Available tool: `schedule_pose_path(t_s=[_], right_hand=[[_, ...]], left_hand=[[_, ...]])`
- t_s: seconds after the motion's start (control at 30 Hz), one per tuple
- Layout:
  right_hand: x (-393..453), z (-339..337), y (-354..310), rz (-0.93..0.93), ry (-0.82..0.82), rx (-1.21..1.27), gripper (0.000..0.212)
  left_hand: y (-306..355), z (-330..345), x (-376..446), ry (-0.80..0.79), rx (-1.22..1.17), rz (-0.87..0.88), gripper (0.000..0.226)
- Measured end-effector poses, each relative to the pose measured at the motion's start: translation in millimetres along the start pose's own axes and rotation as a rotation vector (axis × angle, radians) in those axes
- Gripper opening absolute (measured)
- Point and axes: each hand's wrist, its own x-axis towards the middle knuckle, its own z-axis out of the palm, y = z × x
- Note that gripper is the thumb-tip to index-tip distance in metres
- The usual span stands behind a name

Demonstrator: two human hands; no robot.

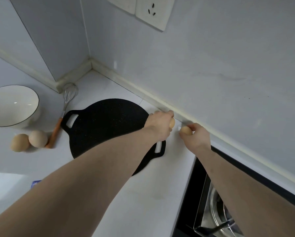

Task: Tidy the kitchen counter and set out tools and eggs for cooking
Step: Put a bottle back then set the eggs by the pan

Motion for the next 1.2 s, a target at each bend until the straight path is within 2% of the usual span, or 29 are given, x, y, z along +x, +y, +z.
schedule_pose_path(t_s=[0.27, 0.57, 0.9, 1.07, 1.2], right_hand=[[10.6, 3.9, 5.6, -0.054, 0.036, 0.091, 0.017], [10.7, 3.2, 7.3, -0.111, 0.046, 0.091, 0.029], [-3.8, -6.8, 3.4, -0.084, 0.046, 0.065, 0.039], [-36.9, -5.4, -3.3, -0.145, 0.159, 0.095, 0.033], [-80.1, 14.6, -28.2, -0.324, 0.160, 0.158, 0.034]], left_hand=[[10.2, 9.9, 11.7, -0.020, -0.126, -0.073, 0.047], [10.5, 8.4, 7.0, 0.002, -0.211, -0.134, 0.040], [8.1, -3.8, -11.7, -0.002, -0.216, -0.087, 0.050], [3.8, -18.8, -58.4, 0.135, -0.376, -0.092, 0.049], [-31.3, -47.8, -128.2, 0.309, -0.452, -0.096, 0.041]])
